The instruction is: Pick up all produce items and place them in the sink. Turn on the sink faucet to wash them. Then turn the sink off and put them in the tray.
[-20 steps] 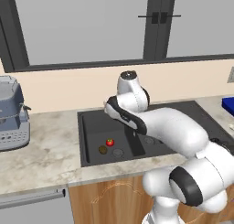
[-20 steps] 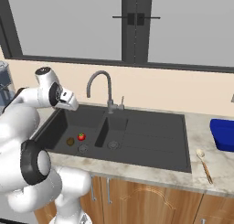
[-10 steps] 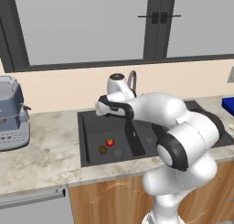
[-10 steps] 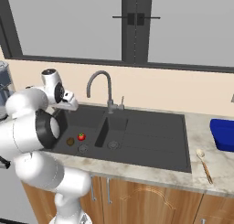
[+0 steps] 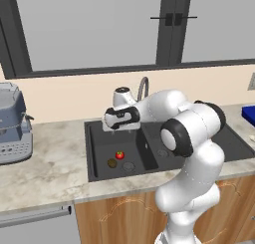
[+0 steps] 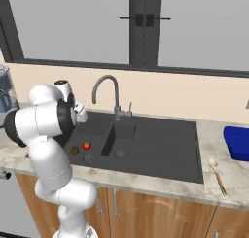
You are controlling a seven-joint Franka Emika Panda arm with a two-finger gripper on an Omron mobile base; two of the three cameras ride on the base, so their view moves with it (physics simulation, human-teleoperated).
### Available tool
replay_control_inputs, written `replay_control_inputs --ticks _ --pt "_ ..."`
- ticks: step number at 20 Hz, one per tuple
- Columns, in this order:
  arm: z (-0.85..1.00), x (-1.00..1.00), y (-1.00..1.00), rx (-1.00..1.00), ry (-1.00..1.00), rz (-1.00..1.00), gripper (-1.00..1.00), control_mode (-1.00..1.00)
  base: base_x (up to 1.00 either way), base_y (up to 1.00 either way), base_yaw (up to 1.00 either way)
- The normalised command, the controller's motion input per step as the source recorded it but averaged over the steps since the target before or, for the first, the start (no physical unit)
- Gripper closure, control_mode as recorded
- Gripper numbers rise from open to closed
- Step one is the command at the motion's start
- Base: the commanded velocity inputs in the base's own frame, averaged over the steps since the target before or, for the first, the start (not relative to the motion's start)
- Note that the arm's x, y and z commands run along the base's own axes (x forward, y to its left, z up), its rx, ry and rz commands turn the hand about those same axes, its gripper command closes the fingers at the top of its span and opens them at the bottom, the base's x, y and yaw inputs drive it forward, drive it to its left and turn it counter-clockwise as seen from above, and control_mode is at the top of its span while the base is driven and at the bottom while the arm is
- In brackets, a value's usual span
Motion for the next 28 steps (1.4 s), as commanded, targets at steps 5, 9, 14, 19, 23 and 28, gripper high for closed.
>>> replay_control_inputs --ticks 5,9,14,19,23,28 --pt "-0.61 0.23 0.0 -0.03 0.0 0.0 -1.0 -1.0 0.0 0.0 0.0" --pt "-0.63 0.16 0.0 -0.04 0.0 0.0 -1.0 -1.0 0.0 0.0 0.0" --pt "-0.53 0.23 0.0 -0.03 0.0 0.0 -1.0 -1.0 0.0 0.0 0.0" --pt "-0.46 0.28 0.0 -0.02 0.0 0.0 -1.0 -1.0 0.0 0.0 0.0" --pt "-0.46 0.27 0.0 -0.02 0.0 0.0 -1.0 -1.0 0.0 0.0 0.0" --pt "-0.41 0.14 0.0 -0.02 0.0 0.0 -1.0 -1.0 0.0 0.0 0.0"
